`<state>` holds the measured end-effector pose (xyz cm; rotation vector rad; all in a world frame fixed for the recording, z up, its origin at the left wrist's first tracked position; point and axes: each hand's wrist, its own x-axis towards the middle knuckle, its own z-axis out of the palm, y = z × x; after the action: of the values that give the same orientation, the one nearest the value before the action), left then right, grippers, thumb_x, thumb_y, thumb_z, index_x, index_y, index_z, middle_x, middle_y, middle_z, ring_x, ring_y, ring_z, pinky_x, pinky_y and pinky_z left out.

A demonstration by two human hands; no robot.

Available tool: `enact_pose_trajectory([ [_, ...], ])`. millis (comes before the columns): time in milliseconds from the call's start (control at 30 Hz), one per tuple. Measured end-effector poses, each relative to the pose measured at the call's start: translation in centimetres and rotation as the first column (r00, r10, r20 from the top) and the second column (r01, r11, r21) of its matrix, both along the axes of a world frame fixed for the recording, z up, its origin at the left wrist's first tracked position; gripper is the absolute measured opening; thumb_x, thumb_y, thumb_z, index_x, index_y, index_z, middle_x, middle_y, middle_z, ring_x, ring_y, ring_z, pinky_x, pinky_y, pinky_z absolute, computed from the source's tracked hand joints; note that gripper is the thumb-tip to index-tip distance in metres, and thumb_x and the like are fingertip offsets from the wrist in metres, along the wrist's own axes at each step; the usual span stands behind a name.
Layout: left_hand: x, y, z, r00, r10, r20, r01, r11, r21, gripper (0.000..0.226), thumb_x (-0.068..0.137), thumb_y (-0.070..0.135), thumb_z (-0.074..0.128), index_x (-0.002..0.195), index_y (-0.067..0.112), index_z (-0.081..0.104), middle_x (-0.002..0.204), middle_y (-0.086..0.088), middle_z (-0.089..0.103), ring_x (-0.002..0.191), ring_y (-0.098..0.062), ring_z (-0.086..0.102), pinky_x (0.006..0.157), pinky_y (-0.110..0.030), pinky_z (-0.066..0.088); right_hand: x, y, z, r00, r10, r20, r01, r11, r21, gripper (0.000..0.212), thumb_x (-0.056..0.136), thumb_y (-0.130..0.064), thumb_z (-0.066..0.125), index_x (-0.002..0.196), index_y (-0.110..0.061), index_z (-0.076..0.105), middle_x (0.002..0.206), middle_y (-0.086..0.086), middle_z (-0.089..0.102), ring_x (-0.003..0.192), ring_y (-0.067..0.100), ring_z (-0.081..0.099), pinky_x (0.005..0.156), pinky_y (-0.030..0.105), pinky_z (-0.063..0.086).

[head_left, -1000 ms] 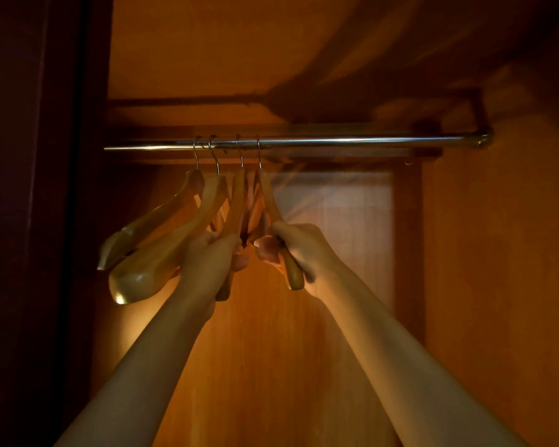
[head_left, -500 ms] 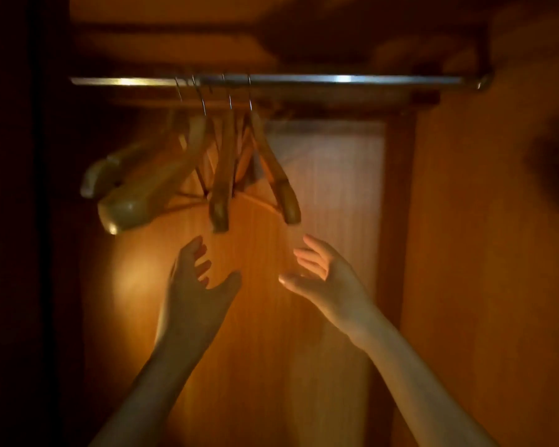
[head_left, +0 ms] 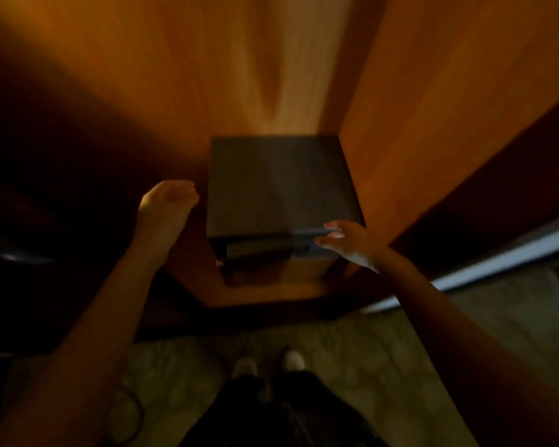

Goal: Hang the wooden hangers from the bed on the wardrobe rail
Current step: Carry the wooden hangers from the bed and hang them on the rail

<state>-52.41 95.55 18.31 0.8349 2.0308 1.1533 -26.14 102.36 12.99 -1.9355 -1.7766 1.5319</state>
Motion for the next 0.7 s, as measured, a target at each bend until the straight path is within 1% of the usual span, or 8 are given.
enact_pose_trajectory([
  [67, 0.7, -1.8, -4.6, 0.998, -0.055, 0.029, 0.059, 0.987, -0.151, 0.033, 0.089, 0.020, 0.056, 0.121, 0.012, 0.059, 0.122, -0.009, 0.060, 0.110, -0.023, 0.057, 0.087, -0.033, 0.045, 1.5, -3.4, -4.0, 0.998, -0.035, 0.053, 0.040, 0.994, -0.097, 0.056, 0.088, -0.020, 0.062, 0.136, -0.001, 0.043, 0.142, 0.018, 0.046, 0.129, 0.031, 0.046, 0.100, 0.027, 0.042],
  [133, 1.4, -4.3, -8.8, 0.993, -0.079, 0.091, 0.101, 0.956, -0.274, 0.036, 0.091, 0.018, 0.054, 0.125, 0.011, 0.056, 0.128, -0.012, 0.057, 0.116, -0.027, 0.054, 0.085, -0.032, 0.042, 2.8, -7.2, -7.3, 0.991, -0.114, 0.070, 0.125, 0.977, -0.173, 0.050, 0.089, -0.014, 0.061, 0.133, 0.005, 0.047, 0.139, 0.021, 0.048, 0.128, 0.034, 0.047, 0.091, 0.016, 0.044],
  [167, 1.8, -5.8, -10.7, 0.989, -0.083, 0.124, 0.120, 0.935, -0.334, 0.037, 0.091, 0.018, 0.054, 0.126, 0.010, 0.055, 0.130, -0.013, 0.055, 0.118, -0.028, 0.053, 0.086, -0.032, 0.042, 3.4, -9.1, -8.7, 0.984, -0.155, 0.087, 0.170, 0.961, -0.216, 0.049, 0.089, -0.014, 0.061, 0.132, 0.004, 0.048, 0.138, 0.022, 0.049, 0.126, 0.034, 0.048, 0.093, 0.019, 0.044],
  [233, 2.5, -8.9, -13.9, 0.978, -0.094, 0.184, 0.168, 0.881, -0.443, 0.036, 0.090, 0.016, 0.055, 0.125, 0.008, 0.055, 0.130, -0.016, 0.054, 0.118, -0.031, 0.052, 0.089, -0.036, 0.043, 4.4, -12.6, -10.9, 0.971, -0.210, 0.115, 0.237, 0.916, -0.325, 0.049, 0.089, -0.020, 0.059, 0.133, -0.001, 0.048, 0.138, 0.021, 0.049, 0.126, 0.032, 0.049, 0.104, 0.035, 0.041],
  [300, 3.0, -11.6, -16.3, 0.965, -0.115, 0.235, 0.226, 0.821, -0.525, 0.035, 0.090, 0.014, 0.055, 0.124, 0.005, 0.056, 0.129, -0.019, 0.055, 0.118, -0.033, 0.052, 0.091, -0.037, 0.042, 5.4, -16.4, -12.6, 0.945, -0.297, 0.133, 0.326, 0.862, -0.389, 0.057, 0.086, -0.029, 0.062, 0.136, -0.006, 0.046, 0.139, 0.017, 0.049, 0.125, 0.030, 0.050, 0.104, 0.041, 0.042],
  [467, 4.0, -16.2, -19.4, 0.914, -0.282, 0.292, 0.406, 0.614, -0.677, 0.034, 0.091, 0.007, 0.051, 0.123, -0.003, 0.055, 0.131, -0.023, 0.054, 0.123, -0.038, 0.049, 0.099, -0.039, 0.039, 6.3, -25.8, -14.2, 0.865, -0.460, 0.199, 0.496, 0.728, -0.474, 0.059, 0.090, -0.031, 0.057, 0.140, -0.004, 0.039, 0.137, 0.018, 0.051, 0.115, 0.027, 0.055, 0.084, 0.027, 0.046],
  [567, 4.8, -17.2, -20.0, 0.869, -0.366, 0.334, 0.484, 0.488, -0.726, 0.034, 0.092, 0.007, 0.050, 0.123, -0.005, 0.053, 0.128, -0.024, 0.055, 0.120, -0.038, 0.050, 0.098, -0.039, 0.040, 6.1, -31.0, -14.0, 0.807, -0.543, 0.233, 0.583, 0.668, -0.462, 0.052, 0.091, -0.034, 0.054, 0.135, -0.007, 0.047, 0.130, 0.013, 0.058, 0.116, 0.026, 0.057, 0.094, 0.031, 0.042],
  [700, 7.9, -15.1, -20.2, 0.761, -0.500, 0.413, 0.603, 0.311, -0.734, 0.032, 0.091, 0.011, 0.052, 0.122, 0.001, 0.053, 0.112, -0.014, 0.055, 0.099, -0.027, 0.052, 0.085, -0.034, 0.041, 5.9, -36.7, -14.4, 0.721, -0.657, 0.219, 0.675, 0.596, -0.436, 0.039, 0.092, -0.038, 0.049, 0.119, -0.013, 0.062, 0.120, 0.009, 0.065, 0.108, 0.021, 0.060, 0.093, 0.030, 0.044],
])
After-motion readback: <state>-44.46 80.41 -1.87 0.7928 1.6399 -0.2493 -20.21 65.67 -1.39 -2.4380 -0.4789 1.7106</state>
